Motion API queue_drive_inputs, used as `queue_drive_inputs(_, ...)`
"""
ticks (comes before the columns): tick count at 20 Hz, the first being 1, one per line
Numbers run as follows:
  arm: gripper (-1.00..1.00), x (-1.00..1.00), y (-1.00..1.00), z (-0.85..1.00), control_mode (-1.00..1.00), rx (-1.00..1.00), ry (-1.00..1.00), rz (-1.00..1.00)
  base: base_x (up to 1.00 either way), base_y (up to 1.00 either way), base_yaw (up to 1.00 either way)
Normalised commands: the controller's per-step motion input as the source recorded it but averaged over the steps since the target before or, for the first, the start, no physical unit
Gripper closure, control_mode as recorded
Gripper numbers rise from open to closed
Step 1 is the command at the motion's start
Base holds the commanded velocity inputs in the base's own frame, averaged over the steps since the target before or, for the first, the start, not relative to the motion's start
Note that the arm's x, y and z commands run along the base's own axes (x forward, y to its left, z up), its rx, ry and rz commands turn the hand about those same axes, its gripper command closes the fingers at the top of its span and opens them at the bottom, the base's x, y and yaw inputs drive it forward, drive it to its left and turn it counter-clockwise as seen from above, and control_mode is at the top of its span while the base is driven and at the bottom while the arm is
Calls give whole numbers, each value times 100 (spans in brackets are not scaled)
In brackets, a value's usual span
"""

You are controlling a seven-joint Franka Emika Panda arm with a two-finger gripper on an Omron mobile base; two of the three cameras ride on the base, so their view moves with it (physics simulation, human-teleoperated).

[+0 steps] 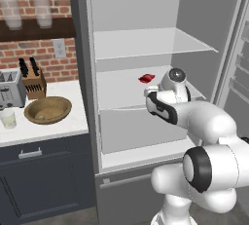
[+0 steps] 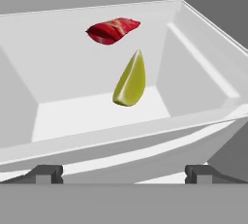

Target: Grab a lemon wedge from the fridge and one ice cube from the ice bowl, and put them in the glass of lemonade.

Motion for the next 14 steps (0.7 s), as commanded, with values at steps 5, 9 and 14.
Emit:
queue_drive_inputs(5,-100,0,-1,15,-100,0,-1,-1,0,0,0)
queue_drive_inputs(9,-100,6,-1,5,-100,0,0,-2,0,0,0)
queue_drive_inputs(14,-100,24,-11,-1,-100,0,0,-4,0,0,0)
